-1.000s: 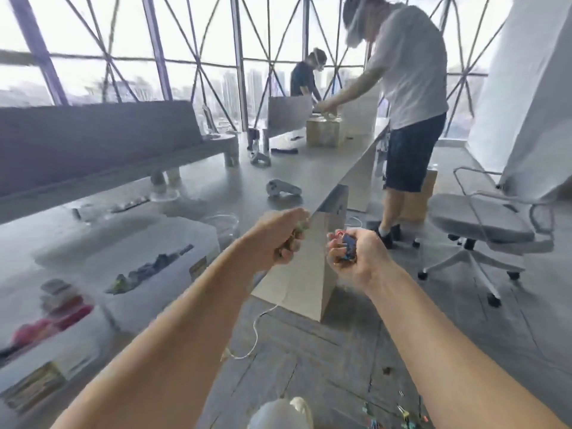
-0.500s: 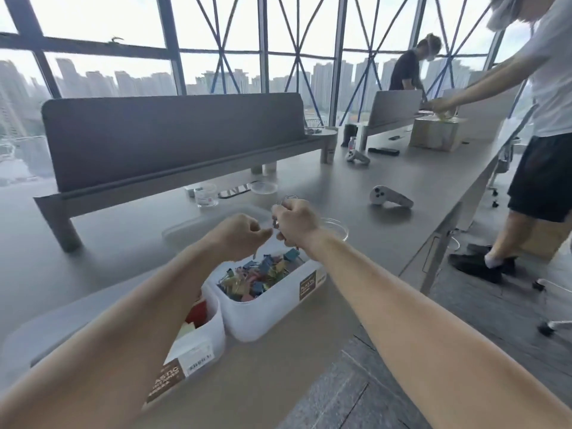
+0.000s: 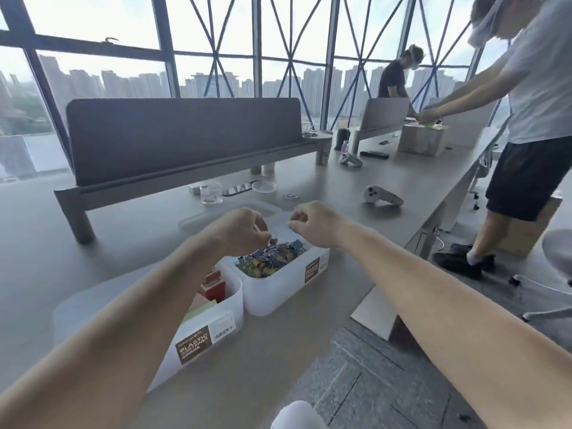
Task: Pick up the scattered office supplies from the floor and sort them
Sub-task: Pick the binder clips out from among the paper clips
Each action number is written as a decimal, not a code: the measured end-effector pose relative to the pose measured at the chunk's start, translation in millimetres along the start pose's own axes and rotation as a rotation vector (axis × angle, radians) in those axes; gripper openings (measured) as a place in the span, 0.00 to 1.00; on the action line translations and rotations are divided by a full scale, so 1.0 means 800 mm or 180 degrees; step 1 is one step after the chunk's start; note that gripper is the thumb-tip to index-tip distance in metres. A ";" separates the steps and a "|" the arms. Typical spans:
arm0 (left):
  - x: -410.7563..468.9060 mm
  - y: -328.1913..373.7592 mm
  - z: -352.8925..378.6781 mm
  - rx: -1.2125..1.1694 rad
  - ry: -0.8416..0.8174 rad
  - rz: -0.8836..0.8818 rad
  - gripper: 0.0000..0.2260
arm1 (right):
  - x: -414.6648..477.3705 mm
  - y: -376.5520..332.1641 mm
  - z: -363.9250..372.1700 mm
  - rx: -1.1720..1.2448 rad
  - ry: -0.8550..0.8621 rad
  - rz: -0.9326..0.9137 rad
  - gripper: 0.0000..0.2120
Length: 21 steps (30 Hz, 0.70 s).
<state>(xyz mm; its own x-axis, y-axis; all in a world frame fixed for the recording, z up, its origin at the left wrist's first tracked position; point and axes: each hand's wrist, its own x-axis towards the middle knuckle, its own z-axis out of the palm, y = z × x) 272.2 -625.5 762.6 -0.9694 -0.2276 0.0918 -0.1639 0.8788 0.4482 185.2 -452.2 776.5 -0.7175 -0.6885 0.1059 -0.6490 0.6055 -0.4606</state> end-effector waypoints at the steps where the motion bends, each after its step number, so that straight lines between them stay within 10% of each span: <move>1: -0.011 0.012 -0.001 -0.0049 0.0010 0.0068 0.05 | -0.018 0.002 -0.008 -0.0071 0.0062 0.0027 0.11; 11: -0.106 0.227 0.137 -0.0226 0.0048 0.1061 0.08 | -0.312 0.138 -0.049 0.0041 0.1213 0.0885 0.07; 21: -0.132 0.352 0.391 0.0026 -0.1806 0.1481 0.07 | -0.547 0.310 0.016 0.0293 0.1009 0.2691 0.07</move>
<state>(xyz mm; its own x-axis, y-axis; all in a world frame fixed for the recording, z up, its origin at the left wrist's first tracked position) 271.4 -222.6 601.3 -0.8840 0.4203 -0.2045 0.2887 0.8352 0.4682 341.3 -5.8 604.5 -0.9902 0.1215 -0.0684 0.1388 0.8154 -0.5621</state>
